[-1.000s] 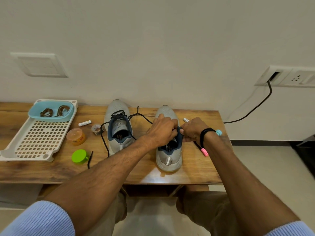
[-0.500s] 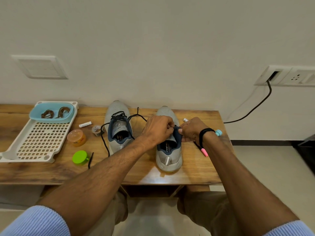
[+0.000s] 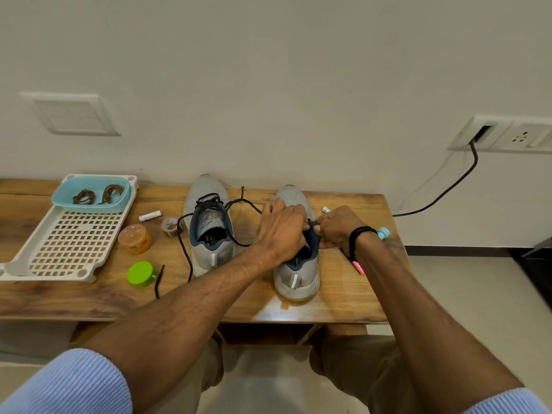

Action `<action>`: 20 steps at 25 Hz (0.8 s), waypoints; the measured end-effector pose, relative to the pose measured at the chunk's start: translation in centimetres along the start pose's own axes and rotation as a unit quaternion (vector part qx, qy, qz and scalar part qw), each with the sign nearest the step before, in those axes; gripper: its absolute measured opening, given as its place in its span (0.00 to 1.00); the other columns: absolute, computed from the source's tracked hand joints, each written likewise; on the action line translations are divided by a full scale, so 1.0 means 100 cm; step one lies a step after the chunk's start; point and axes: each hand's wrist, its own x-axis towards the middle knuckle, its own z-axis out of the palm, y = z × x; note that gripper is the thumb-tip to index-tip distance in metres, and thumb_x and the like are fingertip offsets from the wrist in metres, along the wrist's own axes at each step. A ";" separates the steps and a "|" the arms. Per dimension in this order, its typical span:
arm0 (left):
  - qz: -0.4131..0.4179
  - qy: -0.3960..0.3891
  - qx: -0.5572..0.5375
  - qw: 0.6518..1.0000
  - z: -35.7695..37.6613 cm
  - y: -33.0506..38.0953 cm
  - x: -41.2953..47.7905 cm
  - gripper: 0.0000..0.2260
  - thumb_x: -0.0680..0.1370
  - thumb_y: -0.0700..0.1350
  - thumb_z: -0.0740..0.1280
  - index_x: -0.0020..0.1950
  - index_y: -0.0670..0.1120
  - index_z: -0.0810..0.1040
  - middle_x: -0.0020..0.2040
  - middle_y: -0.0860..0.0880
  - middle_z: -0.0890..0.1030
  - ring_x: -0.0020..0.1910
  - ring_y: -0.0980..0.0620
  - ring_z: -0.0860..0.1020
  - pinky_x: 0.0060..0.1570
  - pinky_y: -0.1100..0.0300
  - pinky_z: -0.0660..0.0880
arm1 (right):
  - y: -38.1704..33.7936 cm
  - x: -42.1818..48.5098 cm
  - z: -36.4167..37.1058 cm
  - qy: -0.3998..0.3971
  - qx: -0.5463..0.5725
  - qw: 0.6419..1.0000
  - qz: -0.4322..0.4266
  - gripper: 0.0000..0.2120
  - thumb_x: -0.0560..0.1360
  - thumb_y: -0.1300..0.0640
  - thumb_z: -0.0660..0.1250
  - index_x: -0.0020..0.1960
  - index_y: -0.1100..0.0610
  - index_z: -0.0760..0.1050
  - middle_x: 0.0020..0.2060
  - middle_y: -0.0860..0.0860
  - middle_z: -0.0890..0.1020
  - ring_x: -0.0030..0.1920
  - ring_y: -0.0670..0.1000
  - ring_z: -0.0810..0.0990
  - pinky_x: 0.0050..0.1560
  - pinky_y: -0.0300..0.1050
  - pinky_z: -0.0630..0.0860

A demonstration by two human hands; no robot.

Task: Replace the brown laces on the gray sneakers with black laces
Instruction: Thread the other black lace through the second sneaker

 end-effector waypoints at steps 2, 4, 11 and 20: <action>-0.013 0.007 -0.006 1.000 0.003 0.006 -0.002 0.04 0.73 0.44 0.64 0.47 0.47 0.71 0.42 0.50 0.77 0.51 0.48 0.70 0.52 0.51 0.66 | 0.002 0.002 0.001 0.002 0.015 1.000 0.008 0.12 0.76 0.73 0.65 0.59 0.73 0.76 0.55 0.66 0.81 0.45 0.57 0.80 0.50 0.53 0.81; -0.012 0.003 -0.025 1.000 0.004 0.010 -0.001 0.06 0.71 0.42 0.63 0.44 0.47 0.66 0.38 0.50 0.71 0.47 0.48 0.68 0.50 0.52 0.67 | 0.005 0.004 0.002 0.007 0.019 1.000 0.014 0.11 0.75 0.73 0.65 0.57 0.72 0.78 0.53 0.64 0.82 0.45 0.57 0.81 0.46 0.52 0.81; -0.016 0.030 -0.050 0.998 0.011 0.025 0.002 0.12 0.68 0.45 0.69 0.42 0.45 0.66 0.36 0.46 0.72 0.43 0.47 0.67 0.42 0.55 0.60 | 0.037 0.070 0.006 0.027 -0.047 0.998 -0.028 0.32 0.59 0.55 0.69 0.61 0.68 0.76 0.52 0.60 0.83 0.47 0.58 0.84 0.46 0.51 0.83; -0.036 0.043 -0.055 0.997 0.019 0.028 0.003 0.13 0.70 0.49 0.69 0.46 0.42 0.73 0.36 0.46 0.76 0.41 0.48 0.68 0.43 0.54 0.66 | 0.029 0.043 0.008 0.062 0.001 0.998 -0.020 0.13 0.64 0.61 0.71 0.48 0.65 0.81 0.38 0.57 0.85 0.44 0.59 0.84 0.44 0.56 0.83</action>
